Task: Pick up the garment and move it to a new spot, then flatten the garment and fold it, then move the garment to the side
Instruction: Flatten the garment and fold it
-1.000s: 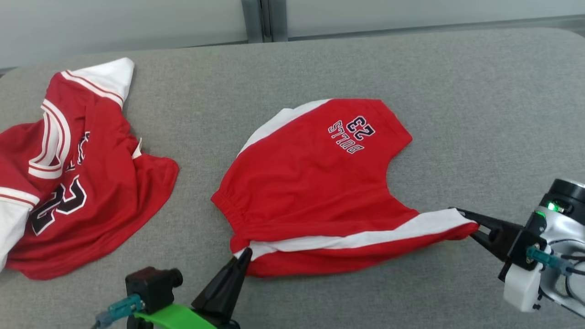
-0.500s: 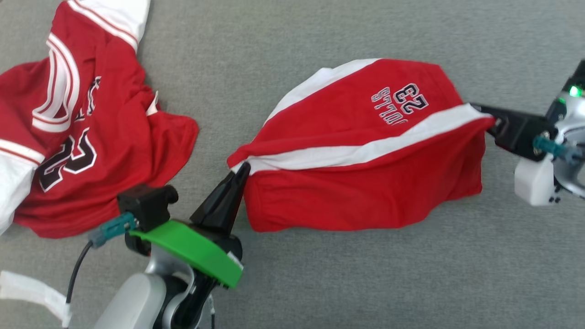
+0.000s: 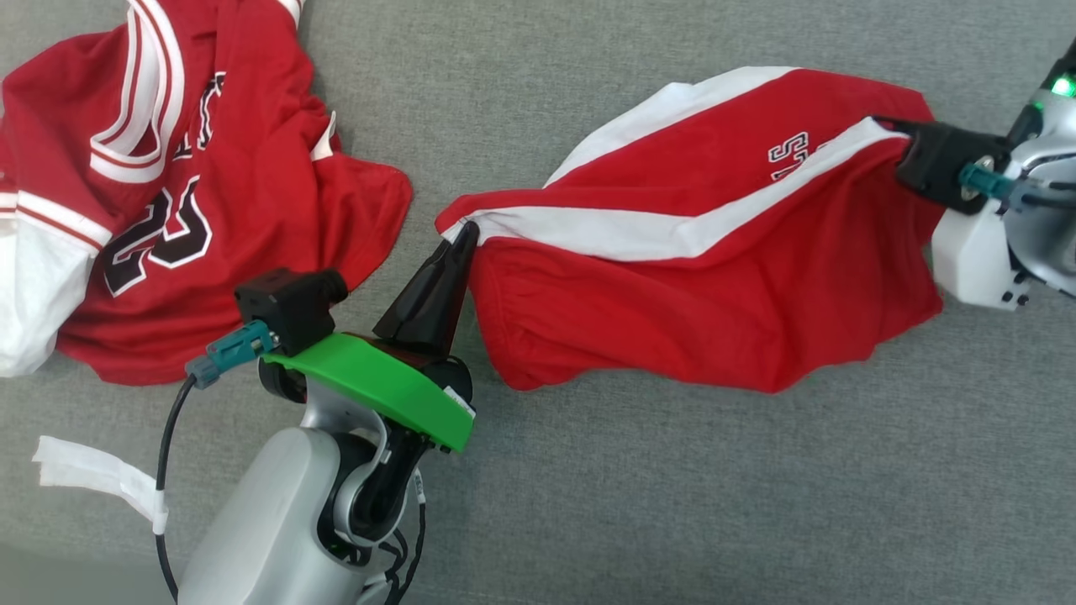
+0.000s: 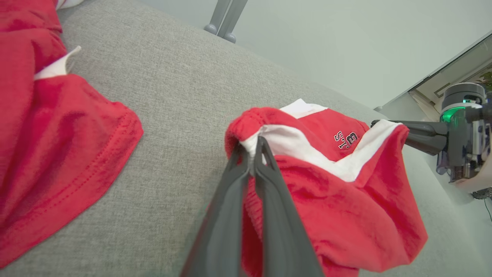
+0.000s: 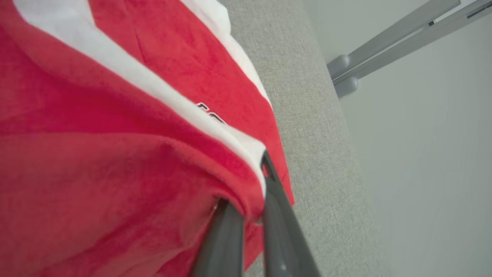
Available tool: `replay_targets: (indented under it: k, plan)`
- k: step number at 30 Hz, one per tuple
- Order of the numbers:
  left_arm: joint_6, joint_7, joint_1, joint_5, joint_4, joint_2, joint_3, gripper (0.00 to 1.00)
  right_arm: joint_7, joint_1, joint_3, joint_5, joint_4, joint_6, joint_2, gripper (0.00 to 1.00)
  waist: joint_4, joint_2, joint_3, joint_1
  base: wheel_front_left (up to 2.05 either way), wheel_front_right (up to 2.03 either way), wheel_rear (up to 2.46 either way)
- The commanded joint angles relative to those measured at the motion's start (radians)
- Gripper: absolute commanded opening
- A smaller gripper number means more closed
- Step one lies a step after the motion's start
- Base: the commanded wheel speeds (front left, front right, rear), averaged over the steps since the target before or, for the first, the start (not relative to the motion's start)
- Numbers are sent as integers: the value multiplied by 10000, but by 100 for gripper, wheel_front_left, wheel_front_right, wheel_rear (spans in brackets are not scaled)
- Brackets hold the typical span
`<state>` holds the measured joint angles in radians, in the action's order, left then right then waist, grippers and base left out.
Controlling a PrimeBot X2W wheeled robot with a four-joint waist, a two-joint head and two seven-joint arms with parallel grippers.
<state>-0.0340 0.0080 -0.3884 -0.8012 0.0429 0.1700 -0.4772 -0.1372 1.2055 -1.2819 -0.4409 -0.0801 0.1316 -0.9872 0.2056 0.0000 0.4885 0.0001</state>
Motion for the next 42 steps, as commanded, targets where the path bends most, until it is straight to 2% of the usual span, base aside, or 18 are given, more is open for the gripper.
replay_targets:
  k: [1,8,20,32,33,34,35,36,37,38,42]
  plan:
    - [-14,-94,-199,-54,76,-39,62,0,-10,232,18,-165,-102,-17,-76,0,160,0,143,-1,0,0,0]
    - [-95,-193,-118,-70,155,-108,-19,0,97,510,8,-437,-672,-17,-168,0,305,0,128,-1,0,0,0]
    - [-39,-134,-283,-48,166,-95,-127,0,425,935,9,-379,-1476,-18,224,0,375,0,178,-1,0,0,0]
    - [20,-195,-517,12,457,-243,-230,0,417,1128,6,-113,-1805,-18,488,0,771,0,324,-1,0,0,0]
    - [34,-225,-551,19,484,-288,-249,0,464,1162,6,-81,-1850,-18,515,23,797,0,330,-1,0,0,0]
    - [49,-249,-557,12,508,-330,-264,3,516,1159,6,-68,-1884,-18,541,41,814,0,329,-1,0,0,0]
    - [46,-253,-547,-62,554,-384,-279,16,532,1187,8,-6,-1982,-18,553,100,822,0,329,-1,0,0,0]
    - [55,-290,-557,-45,597,-396,-288,49,522,1158,5,18,-2080,-18,586,100,822,0,322,-1,0,0,0]
    - [49,-284,-550,-35,637,-408,-304,95,548,1108,5,25,-2135,-18,633,100,814,0,303,-1,0,0,0]
    - [40,-262,-518,-52,691,-417,-326,100,583,1047,5,31,-2181,-18,668,100,797,0,273,-1,0,0,0]
    - [2,-285,-237,-112,883,-284,-333,100,392,554,5,-149,-2203,-18,693,100,606,0,-19,-1,0,0,0]
